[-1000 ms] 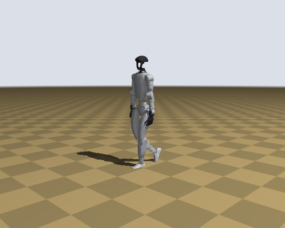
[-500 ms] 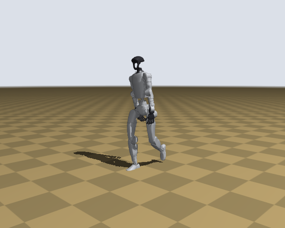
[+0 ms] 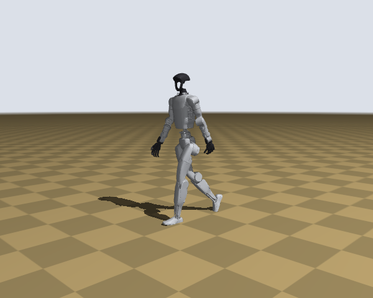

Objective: Walk run

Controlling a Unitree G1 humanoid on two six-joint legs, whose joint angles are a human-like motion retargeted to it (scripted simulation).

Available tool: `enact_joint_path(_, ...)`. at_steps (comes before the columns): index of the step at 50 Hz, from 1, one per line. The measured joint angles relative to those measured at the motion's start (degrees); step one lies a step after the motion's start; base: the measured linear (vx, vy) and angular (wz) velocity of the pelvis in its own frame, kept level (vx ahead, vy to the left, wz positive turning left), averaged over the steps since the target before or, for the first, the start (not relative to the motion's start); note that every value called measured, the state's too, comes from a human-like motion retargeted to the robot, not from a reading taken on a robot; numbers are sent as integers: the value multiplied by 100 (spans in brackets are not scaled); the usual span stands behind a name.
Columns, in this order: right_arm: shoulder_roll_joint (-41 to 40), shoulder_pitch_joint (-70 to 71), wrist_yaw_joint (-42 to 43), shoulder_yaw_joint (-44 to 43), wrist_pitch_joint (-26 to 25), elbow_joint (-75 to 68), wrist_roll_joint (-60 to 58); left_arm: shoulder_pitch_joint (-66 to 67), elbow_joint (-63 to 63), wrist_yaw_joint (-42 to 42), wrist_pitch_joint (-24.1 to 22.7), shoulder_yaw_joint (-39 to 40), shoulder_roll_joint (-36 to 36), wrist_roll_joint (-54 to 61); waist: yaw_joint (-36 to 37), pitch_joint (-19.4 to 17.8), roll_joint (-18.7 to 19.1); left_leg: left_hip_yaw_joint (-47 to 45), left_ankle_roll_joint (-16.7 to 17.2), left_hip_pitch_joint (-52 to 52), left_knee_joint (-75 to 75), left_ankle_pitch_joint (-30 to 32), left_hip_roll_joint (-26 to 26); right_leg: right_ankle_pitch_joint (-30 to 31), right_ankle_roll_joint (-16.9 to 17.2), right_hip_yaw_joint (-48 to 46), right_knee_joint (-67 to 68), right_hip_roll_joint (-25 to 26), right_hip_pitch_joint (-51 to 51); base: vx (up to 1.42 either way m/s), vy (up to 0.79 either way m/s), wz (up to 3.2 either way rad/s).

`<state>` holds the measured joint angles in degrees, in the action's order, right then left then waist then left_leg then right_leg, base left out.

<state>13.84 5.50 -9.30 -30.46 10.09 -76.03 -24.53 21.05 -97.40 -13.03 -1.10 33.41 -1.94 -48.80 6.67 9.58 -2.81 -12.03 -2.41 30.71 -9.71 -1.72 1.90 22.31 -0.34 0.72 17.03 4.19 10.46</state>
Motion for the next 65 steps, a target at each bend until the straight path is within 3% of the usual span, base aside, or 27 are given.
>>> enact_joint_path(2, -186, -275, 33, 56, -80, -534, 43, -297, 1, 14, -161, -80, -129, 439, -287, -74, -24, 410, -294, -175, -426, -272, 156, 729, 128, -536, 1522, -267, -465, 132, -20, 67)
enact_joint_path(3, -232, -338, 55, 83, -144, -888, 86, -512, 2, -28, -169, -201, -213, 712, -436, -219, -204, 193, -431, -424, -545, -449, 414, 759, 269, -764, 2698, -703, -804, 110, -23, 43)
enact_joint_path(4, -280, -395, 30, 77, -206, -1259, 92, -781, 2, -61, -127, -341, -327, 992, -424, -252, -107, 162, -471, -632, -516, -552, 303, 750, 228, -951, 3071, -733, -1039, 105, -24, -23)
enact_joint_path(7, -404, -664, -294, 73, -470, -2110, -98, -1702, 38, -57, 69, -664, -644, 1601, -418, -256, 334, 292, -517, -1202, -269, -757, -20, 84, -93, -1069, 3104, -198, -1736, 84, -30, -25)
enact_joint_path(10, -684, -1150, -708, 199, -837, -2138, -549, -2482, 459, 90, -28, -623, -791, 1577, -987, -372, 615, 751, -512, -1714, 80, -722, 85, -766, 223, -874, 2728, 144, -2482, 90, -42, 118)
enact_joint_path(13, -874, -1569, -770, 311, -911, -2138, -1147, -3091, 1060, 32, -474, -812, -990, 1736, -1655, -454, 776, 832, -492, -2206, 383, -810, 178, -1630, 298, -1393, 1838, -438, -3142, 78, -41, 124)
enact_joint_path(18, -1109, -2094, -849, 316, -980, -2138, -1505, -3968, 1902, -401, -976, -1067, -1718, 1942, -2078, -539, 527, 648, -475, -3132, 683, -1251, 594, -1918, 110, -1728, -218, -1333, -3927, 78, -54, 14)
enact_joint_path(20, -1195, -2239, -925, 206, -1073, -2138, -1382, -4153, 2138, -426, -1034, -940, -1879, 1786, -2069, -489, 534, 671, -404, -3397, 691, -1396, 604, -1982, -130, -1023, -1087, -1137, -4222, 82, -63, -38)
enact_joint_path(22, -1226, -2320, -992, 33, -1150, -2138, -1171, -4228, 2227, -235, -1040, -777, -1853, 1741, -1940, -391, 633, 593, -258, -3549, 584, -1340, 494, -2189, -303, -1304, -1581, -1096, -4286, 85, -70, -52)
enact_joint_path(23, -1222, -2336, -1027, -51, -1188, -2138, -1039, -4242, 2210, -84, -1028, -725, -1797, 1814, -1911, -343, 667, 622, -176, -3619, 485, -1181, 469, -2272, -287, -1799, -1557, -1188, -4229, 82, -67, -21)
enact_joint_path(25, -1185, -2302, -1039, -229, -1220, -2138, -808, -4200, 2087, 217, -1010, -635, -1640, 2119, -1977, -213, 801, 686, 44, -3666, 189, -590, 309, -2453, -676, -2516, -1078, -1360, -4102, 81, -68, 19)
enact_joint_path(27, -1113, -2199, -910, -415, -1119, -2138, -688, -3969, 1919, 273, -1073, -523, -1447, 2431, -2106, -63, 748, 661, 220, -3687, -318, 457, 274, -2002, -819, -3307, -764, -1615, -3907, 96, -94, -1)
enact_joint_path(28, -1059, -2118, -844, -434, -1051, -2138, -634, -3764, 1846, 166, -1154, -465, -1374, 2538, -2081, 13, 690, 604, 272, -3626, -671, 1148, 301, -2035, -1085, -2745, -608, -1476, -3921, 90, -92, -68)
enact_joint_path(30, -896, -1809, -800, -352, -989, -2138, -518, -3227, 1790, -169, -1440, -497, -1207, 2607, -2096, -10, 613, 594, 315, -3269, -1851, 2272, 247, -2396, -1165, -1071, -270, -1059, -3851, 88, -94, -105)
enact_joint_path(32, -672, -1286, -664, -316, -1020, -2077, -738, -2599, 1689, -367, -1796, -548, -1041, 2413, -2051, -130, 481, 342, -88, -2738, -3254, 3106, 99, -2656, -1130, -1128, -186, -1028, -3465, 79, -77, -174)
enact_joint_path(34, -547, -796, -318, -209, -1124, -1626, -1098, -2018, 1373, -286, -1822, -563, -856, 2055, -2035, -119, 403, 391, -141, -2177, -4174, 2733, 241, -2711, -1128, -1458, -355, -1024, -3040, 82, -67, -219)
enact_joint_path(37, -446, -186, 383, 141, -1133, -697, -1299, -1270, 703, -26, -1299, -554, -546, 1175, -2021, -77, 319, 460, -167, -1439, -4668, 1553, 417, -2736, -1124, -897, -693, -676, -2576, 82, -56, -229)
enact_joint_path(42, -350, 648, 794, 801, -439, 488, -1081, -173, 0, 79, -647, -290, -19, -526, -1465, -158, -75, -125, -462, -545, -3275, 76, -39, -2651, -1346, 2, -992, -252, -1933, 84, -48, -298)
enact_joint_path(46, -209, 1144, 463, 1084, 48, 1010, -619, 348, 69, -434, -565, -463, 332, -1497, -724, -494, -128, -355, -121, -454, -996, 157, -330, -2748, -1457, 1206, -965, 250, -1337, 101, -31, -296)
enact_joint_path(50, -22, 1262, 124, 1080, 316, 1074, -278, 549, 252, -511, -517, -642, 363, -2117, -333, -662, -59, 1310, 249, -104, 588, -206, 162, -2854, -1466, 1797, -959, 542, -672, 99, -13, -154)
enact_joint_path(52, -30, 1139, 110, 935, 291, 858, -271, 497, 225, -458, -440, -656, 179, -2113, -315, -680, -50, 1505, 821, -56, 1024, -367, 241, -2766, -1335, 1830, -931, 602, -339, 127, -16, -40)
enact_joint_path(55, -84, 807, 201, 633, 57, 264, -310, 212, 56, -455, -154, -607, -238, -1786, -298, -608, 30, 1362, 833, -152, 734, -137, 241, -2167, -1080, 1566, -747, 741, -8, 133, -9, -22)
enact_joint_path(57, -153, 530, 227, 397, -183, -388, -402, 18, 0, -444, 167, -447, -511, -1355, -131, -417, 11, 647, 742, -260, 316, 235, 21, -1102, -768, 1103, -370, 651, -4, 117, -11, -73)
enact_joint_path(59, -274, 341, 199, 194, -569, -1234, -547, -265, 0, -437, 541, -167, -751, -735, -231, -302, -197, 1213, 274, -250, -102, 56, 282, -21, -95, 933, 560, 601, -319, 122, -18, -17)
enact_joint_path(62, -461, 82, -96, 296, -1491, -2138, -429, -1002, 0, -476, 896, 196, -1120, 345, -451, -459, -331, 1052, 105, -558, -504, -383, 294, 769, 959, 479, 2643, 535, -1135, 102, -27, -33)
enact_joint_path(63, -560, -123, -278, 379, -1737, -2138, -423, -1274, 0, -424, 883, 256, -1202, 681, -351, -449, -188, 954, 49, -817, -362, -467, 123, 769, 893, 150, 2860, 427, -1347, 89, -24, -129)
enact_joint_path(65, -743, -482, -626, 460, -1826, -2138, -621, -1860, 100, -280, 742, 309, -1347, 1307, -300, -412, 89, 864, -8, -1226, -125, -593, -126, 144, 325, -406, 3008, 406, -1821, 89, -24, -98)
